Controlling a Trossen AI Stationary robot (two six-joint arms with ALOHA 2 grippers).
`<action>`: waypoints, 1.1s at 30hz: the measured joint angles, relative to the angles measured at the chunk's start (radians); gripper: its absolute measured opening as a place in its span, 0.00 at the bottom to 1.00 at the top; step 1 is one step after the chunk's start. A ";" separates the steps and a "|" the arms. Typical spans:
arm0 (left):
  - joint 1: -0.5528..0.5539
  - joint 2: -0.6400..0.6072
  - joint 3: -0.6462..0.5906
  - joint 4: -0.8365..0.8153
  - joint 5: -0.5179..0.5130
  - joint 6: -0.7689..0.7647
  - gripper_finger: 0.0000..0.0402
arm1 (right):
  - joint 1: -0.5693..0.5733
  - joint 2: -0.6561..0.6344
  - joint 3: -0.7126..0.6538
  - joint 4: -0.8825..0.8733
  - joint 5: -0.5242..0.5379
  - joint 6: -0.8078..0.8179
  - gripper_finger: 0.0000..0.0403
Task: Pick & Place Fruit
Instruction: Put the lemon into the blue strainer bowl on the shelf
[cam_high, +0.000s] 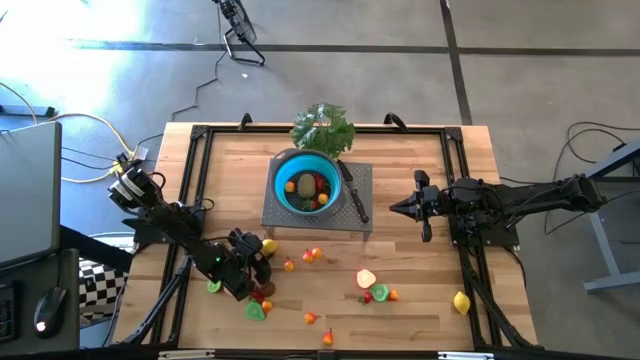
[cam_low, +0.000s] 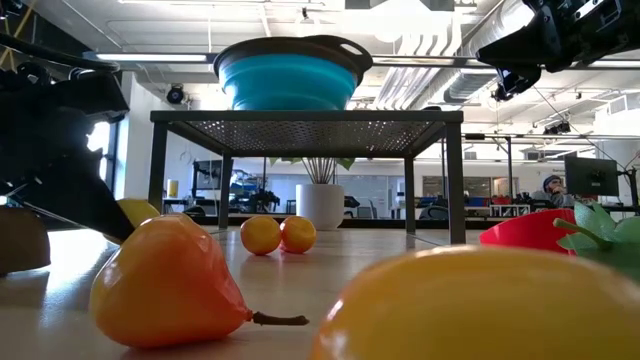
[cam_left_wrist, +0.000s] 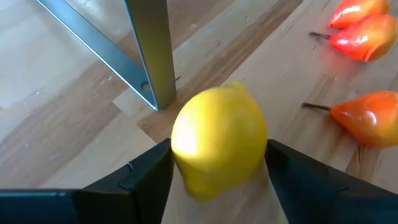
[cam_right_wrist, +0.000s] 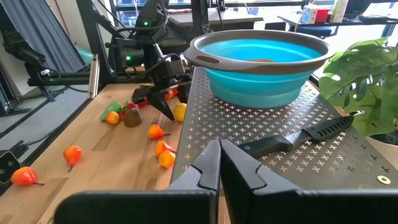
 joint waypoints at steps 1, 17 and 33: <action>0.000 0.000 0.000 0.001 0.005 0.000 0.58 | 0.000 0.000 0.000 0.000 0.000 0.000 0.01; 0.000 0.000 0.000 -0.005 -0.012 0.000 0.51 | 0.000 0.000 0.000 0.000 0.000 0.000 0.01; 0.000 0.000 0.000 -0.004 -0.009 -0.032 0.73 | 0.000 0.000 0.000 0.000 0.000 0.000 0.01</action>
